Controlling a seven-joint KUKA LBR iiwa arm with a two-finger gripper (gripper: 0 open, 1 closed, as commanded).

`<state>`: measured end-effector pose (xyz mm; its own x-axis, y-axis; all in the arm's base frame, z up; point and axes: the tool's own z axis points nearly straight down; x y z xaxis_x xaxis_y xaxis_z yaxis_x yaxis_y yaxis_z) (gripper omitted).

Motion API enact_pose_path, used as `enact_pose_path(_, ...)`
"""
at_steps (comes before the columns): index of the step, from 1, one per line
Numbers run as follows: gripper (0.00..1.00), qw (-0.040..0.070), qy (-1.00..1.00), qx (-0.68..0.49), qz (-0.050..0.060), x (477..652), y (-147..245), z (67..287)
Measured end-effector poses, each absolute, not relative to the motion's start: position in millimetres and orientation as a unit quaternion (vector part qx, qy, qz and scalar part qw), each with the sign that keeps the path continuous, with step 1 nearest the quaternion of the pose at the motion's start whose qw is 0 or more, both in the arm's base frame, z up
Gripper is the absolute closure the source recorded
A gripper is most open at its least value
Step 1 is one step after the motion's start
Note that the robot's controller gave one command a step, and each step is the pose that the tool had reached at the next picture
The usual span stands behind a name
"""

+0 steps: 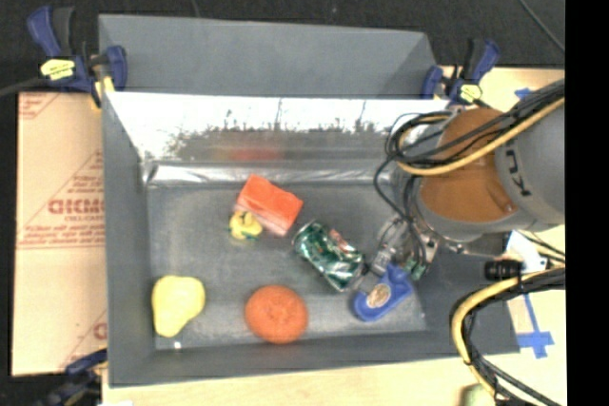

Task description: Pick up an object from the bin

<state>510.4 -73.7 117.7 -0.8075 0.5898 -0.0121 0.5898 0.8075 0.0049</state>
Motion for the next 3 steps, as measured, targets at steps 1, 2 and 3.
enact_pose_path(1,1.0,0.006,0.938,0.347,0.002,521.7,-63,251)
enact_pose_path(2,1.0,0.006,0.938,0.347,0.001,521.4,-63,251)
enact_pose_path(3,1.0,0.008,0.925,0.38,0.002,516.1,-48,239)
